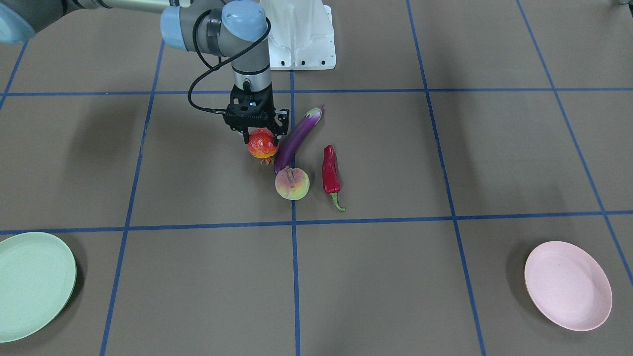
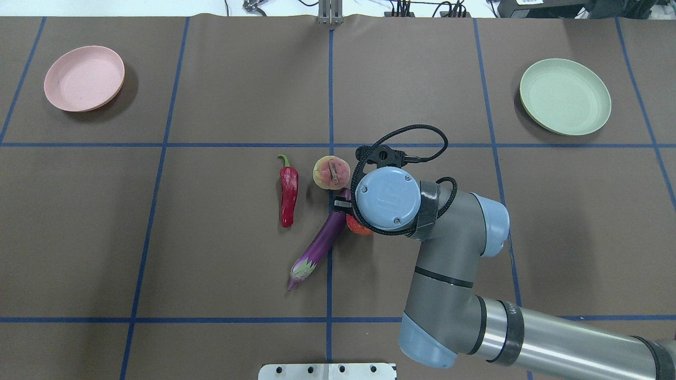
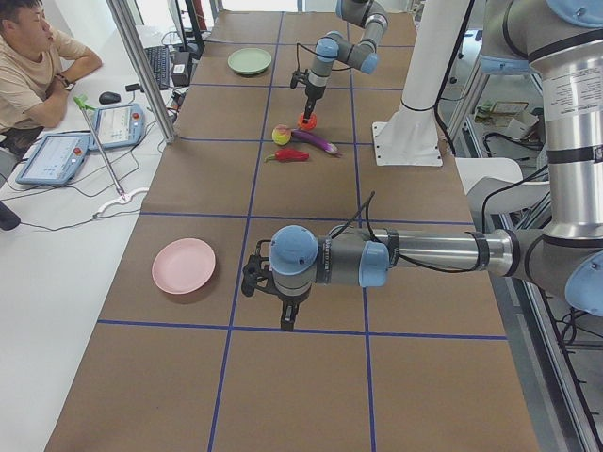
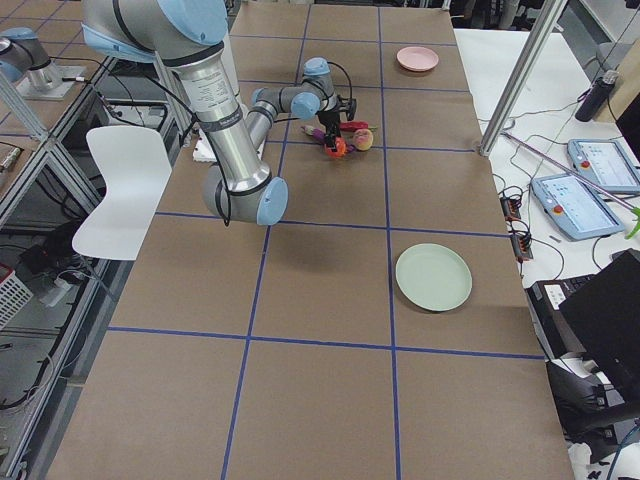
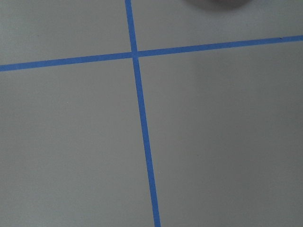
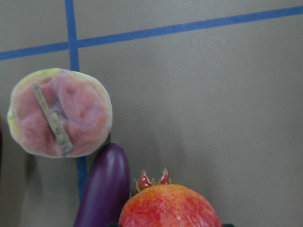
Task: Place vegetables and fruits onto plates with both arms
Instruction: 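Close the right gripper on the red pomegranate, then carry the pomegranate to the green plate and release it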
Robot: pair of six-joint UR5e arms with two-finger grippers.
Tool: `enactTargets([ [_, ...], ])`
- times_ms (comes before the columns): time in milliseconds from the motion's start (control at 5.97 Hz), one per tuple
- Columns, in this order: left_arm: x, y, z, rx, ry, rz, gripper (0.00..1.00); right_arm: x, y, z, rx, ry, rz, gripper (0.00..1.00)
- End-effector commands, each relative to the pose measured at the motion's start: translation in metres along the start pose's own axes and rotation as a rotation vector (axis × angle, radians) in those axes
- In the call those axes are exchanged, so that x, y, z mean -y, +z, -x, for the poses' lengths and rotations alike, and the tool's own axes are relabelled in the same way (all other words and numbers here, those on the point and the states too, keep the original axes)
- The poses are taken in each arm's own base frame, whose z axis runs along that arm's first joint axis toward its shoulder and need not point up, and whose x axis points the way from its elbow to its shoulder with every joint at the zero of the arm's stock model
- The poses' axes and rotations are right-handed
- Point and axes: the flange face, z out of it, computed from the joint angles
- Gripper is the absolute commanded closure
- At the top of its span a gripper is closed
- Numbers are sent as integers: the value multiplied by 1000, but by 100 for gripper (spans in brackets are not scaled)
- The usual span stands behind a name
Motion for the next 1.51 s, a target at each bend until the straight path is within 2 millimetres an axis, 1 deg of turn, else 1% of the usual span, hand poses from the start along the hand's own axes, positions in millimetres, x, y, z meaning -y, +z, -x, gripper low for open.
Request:
enactTargets([
  [0, 1, -1, -1, -1, 3, -2, 0, 64, -25, -19, 18, 30, -25, 100],
  [168, 1, -1, -1, -5, 3, -3, 0, 124, -42, -46, 25, -29, -29, 100],
  [335, 1, -1, -2, -7, 4, -4, 0, 175, -54, -76, 16, -71, -30, 100],
  [503, 1, -1, -1, -5, 3, -3, 0, 227, -58, -121, -15, -98, -26, 100],
  [670, 1, -1, -2, -7, 4, -4, 0, 268, -34, -168, -74, -171, 0, 100],
  [838, 1, -1, -2, -7, 4, -4, 0, 299, -2, -239, -75, -196, -24, 100],
  [1005, 1, -1, -2, -8, 4, -4, 0, 333, 27, -310, -45, -234, -6, 100],
  [1173, 1, -1, -2, -8, 4, -4, 0, 355, 50, -365, -72, -309, 20, 100],
  [1341, 1, -1, -1, -8, 3, -3, 0, 357, 58, -394, -98, -319, 37, 100],
])
